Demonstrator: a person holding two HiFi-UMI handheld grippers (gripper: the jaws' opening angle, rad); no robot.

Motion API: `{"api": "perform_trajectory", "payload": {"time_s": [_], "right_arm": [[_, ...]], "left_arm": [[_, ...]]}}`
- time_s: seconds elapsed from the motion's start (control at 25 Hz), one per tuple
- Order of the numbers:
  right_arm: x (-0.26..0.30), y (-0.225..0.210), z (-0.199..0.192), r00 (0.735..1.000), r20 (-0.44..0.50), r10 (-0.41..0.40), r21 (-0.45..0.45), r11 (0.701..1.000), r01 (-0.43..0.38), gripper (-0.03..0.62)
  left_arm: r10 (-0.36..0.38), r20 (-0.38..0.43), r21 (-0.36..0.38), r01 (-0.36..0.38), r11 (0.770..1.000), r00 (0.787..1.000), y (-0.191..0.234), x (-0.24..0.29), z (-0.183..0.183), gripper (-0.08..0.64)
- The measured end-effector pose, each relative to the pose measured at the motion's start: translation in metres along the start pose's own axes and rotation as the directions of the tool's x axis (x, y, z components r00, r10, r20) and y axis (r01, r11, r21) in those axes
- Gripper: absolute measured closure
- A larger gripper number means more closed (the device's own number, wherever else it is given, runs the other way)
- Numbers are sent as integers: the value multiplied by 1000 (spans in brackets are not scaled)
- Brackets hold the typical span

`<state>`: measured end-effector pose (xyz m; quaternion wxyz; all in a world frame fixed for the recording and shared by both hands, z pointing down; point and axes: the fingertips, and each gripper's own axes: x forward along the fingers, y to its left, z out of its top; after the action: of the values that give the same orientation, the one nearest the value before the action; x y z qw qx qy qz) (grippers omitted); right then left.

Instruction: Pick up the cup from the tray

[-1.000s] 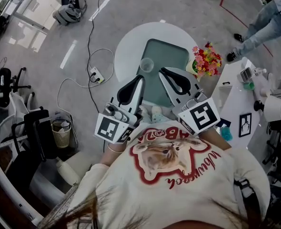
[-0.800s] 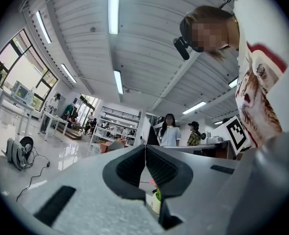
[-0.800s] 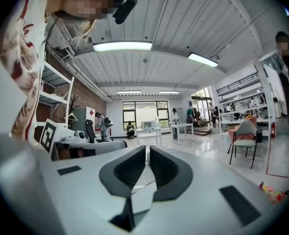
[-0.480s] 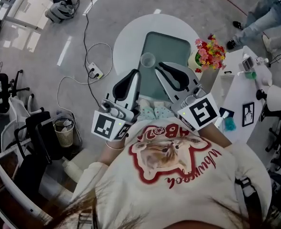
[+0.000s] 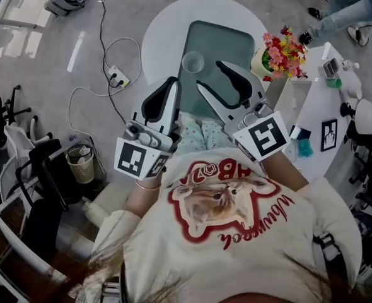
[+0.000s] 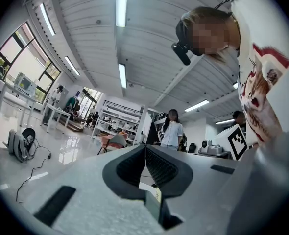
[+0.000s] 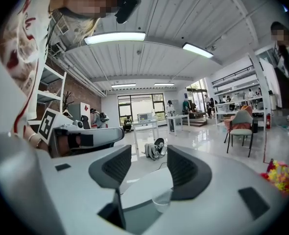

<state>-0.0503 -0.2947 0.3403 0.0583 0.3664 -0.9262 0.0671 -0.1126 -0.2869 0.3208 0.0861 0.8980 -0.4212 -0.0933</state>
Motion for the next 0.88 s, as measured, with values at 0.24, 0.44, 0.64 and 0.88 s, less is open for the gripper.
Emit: {"api": "perform_trajectory", "payload": {"time_s": [0.24,0.44,0.64,0.88], "right_arm": [[3,-9,-18,999,-20,-38,-2,999,38,328],[8,-10,-39,997,-59,-40,16,999,41,314],[14,-11,-69,994,-107,-34,44,998,39,311],[22,-14,-101,988,-154,-30,65,997,41,310]], "left_arm": [[-2,-20,-10,1,1000,1000,1,0,-12,545],[8,-33,-25,-8,1000,999,4,0,-20,545],[17,-42,-49,-19,999,999,5,1,-33,546],[50,-65,-81,-55,995,997,14,-5,-58,545]]}}
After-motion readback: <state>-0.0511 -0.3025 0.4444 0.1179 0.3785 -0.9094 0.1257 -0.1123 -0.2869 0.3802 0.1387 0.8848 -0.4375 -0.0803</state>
